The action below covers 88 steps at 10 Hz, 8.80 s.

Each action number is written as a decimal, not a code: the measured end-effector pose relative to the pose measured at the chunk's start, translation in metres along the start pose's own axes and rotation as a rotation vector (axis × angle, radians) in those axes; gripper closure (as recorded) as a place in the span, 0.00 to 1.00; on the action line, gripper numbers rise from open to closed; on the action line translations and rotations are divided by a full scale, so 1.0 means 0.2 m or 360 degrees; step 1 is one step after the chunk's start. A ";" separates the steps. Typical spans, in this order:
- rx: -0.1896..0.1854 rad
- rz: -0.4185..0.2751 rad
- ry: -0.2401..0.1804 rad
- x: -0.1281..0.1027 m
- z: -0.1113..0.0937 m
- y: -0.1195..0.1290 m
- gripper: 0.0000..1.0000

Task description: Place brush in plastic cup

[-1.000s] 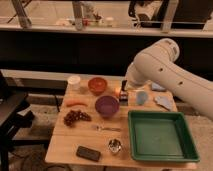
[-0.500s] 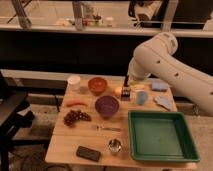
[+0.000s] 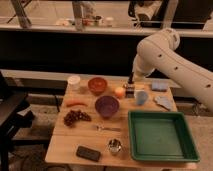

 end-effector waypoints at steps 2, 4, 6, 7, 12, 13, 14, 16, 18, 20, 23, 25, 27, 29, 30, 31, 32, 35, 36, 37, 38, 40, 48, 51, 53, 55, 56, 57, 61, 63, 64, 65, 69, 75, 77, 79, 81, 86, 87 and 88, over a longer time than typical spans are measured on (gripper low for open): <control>-0.0007 0.0008 0.0004 0.03 0.01 -0.03 1.00; -0.0025 0.0034 0.0006 0.13 0.03 -0.06 1.00; -0.0047 0.0044 -0.0011 0.19 0.05 -0.07 1.00; -0.0060 0.0050 -0.0026 0.22 0.07 -0.08 1.00; -0.0083 0.0072 -0.0058 0.33 0.11 -0.10 1.00; -0.0082 0.0071 -0.0062 0.33 0.11 -0.11 1.00; -0.0081 0.0069 -0.0062 0.33 0.12 -0.12 1.00; -0.0074 0.0066 -0.0057 0.34 0.13 -0.14 1.00; -0.0067 0.0067 -0.0049 0.36 0.14 -0.16 1.00; -0.0059 0.0070 -0.0041 0.37 0.16 -0.17 1.00; -0.0056 0.0081 -0.0034 0.40 0.18 -0.17 1.00; -0.0061 0.0090 -0.0031 0.42 0.21 -0.16 1.00; -0.0069 0.0098 -0.0030 0.44 0.23 -0.15 1.00; -0.0077 0.0104 -0.0029 0.45 0.25 -0.13 1.00; -0.0080 0.0105 -0.0026 0.45 0.26 -0.13 1.00; -0.0083 0.0107 -0.0025 0.46 0.26 -0.13 1.00; -0.0085 0.0108 -0.0024 0.46 0.27 -0.12 1.00; -0.0097 0.0111 -0.0014 0.47 0.29 -0.11 1.00; -0.0102 0.0110 -0.0011 0.47 0.30 -0.11 1.00; -0.0106 0.0110 -0.0009 0.47 0.31 -0.10 1.00; -0.0109 0.0109 -0.0009 0.47 0.32 -0.10 1.00; -0.0115 0.0105 -0.0006 0.47 0.33 -0.09 1.00; -0.0154 0.0075 0.0017 0.42 0.36 -0.10 1.00; -0.0170 0.0070 0.0024 0.41 0.37 -0.10 1.00; -0.0176 0.0071 0.0030 0.41 0.37 -0.10 1.00; -0.0179 0.0074 0.0036 0.42 0.37 -0.10 1.00; -0.0180 0.0075 0.0040 0.42 0.36 -0.10 1.00; -0.0180 0.0076 0.0042 0.42 0.36 -0.10 1.00; -0.0184 0.0075 0.0045 0.42 0.37 -0.10 1.00; -0.0187 0.0075 0.0044 0.42 0.37 -0.09 1.00; -0.0188 0.0076 0.0044 0.42 0.37 -0.09 1.00; -0.0190 0.0077 0.0044 0.42 0.38 -0.09 1.00; -0.0194 0.0073 0.0044 0.43 0.39 -0.08 1.00; -0.0203 0.0073 0.0050 0.45 0.41 -0.07 1.00; -0.0204 0.0072 0.0051 0.45 0.41 -0.07 1.00; -0.0205 0.0077 0.0056 0.45 0.41 -0.07 1.00; -0.0203 0.0079 0.0060 0.45 0.40 -0.07 1.00; -0.0201 0.0067 0.0065 0.43 0.40 -0.09 1.00; -0.0200 0.0066 0.0067 0.43 0.40 -0.09 1.00; -0.0200 0.0067 0.0069 0.43 0.39 -0.09 1.00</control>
